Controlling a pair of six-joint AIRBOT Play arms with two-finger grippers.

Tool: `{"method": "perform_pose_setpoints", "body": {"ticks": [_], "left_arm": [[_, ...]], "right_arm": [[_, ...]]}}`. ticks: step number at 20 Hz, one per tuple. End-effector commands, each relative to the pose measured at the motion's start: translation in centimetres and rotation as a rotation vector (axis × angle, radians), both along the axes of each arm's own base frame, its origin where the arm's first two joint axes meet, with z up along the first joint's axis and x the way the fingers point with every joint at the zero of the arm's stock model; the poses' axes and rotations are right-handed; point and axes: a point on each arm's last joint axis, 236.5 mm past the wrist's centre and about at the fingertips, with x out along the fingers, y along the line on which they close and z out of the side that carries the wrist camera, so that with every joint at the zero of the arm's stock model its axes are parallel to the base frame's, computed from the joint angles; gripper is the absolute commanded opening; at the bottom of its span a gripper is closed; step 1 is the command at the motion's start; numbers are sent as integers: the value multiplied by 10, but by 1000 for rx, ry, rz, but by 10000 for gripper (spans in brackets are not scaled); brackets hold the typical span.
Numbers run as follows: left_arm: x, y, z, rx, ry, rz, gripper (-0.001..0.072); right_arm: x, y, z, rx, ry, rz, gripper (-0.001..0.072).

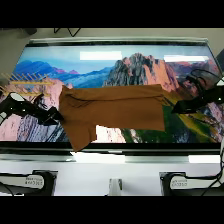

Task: Fold the shirts.

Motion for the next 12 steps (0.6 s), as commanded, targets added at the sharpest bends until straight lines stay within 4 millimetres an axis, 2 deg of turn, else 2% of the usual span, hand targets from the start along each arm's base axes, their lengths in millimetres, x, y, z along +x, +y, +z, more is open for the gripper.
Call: {"method": "perform_pose_setpoints", "body": {"ticks": [1, 9, 10, 11, 12], "left_arm": [[-1, 6, -8, 33, -9, -12, 526], [18, -10, -19, 89, -90, -23, 518], [21, -12, -20, 96, -94, -13, 408], [22, -14, -20, 96, -96, -10, 217], [22, -14, -19, 93, -95, -11, 109]], "right_arm": [[1, 0, 0, -1, -4, -1, 545], [2, -1, 0, -3, -7, -4, 548], [2, -1, 0, -3, -7, -4, 548], [2, -1, 0, -3, -7, -5, 548], [1, -1, -1, -2, -4, -5, 549]]}}
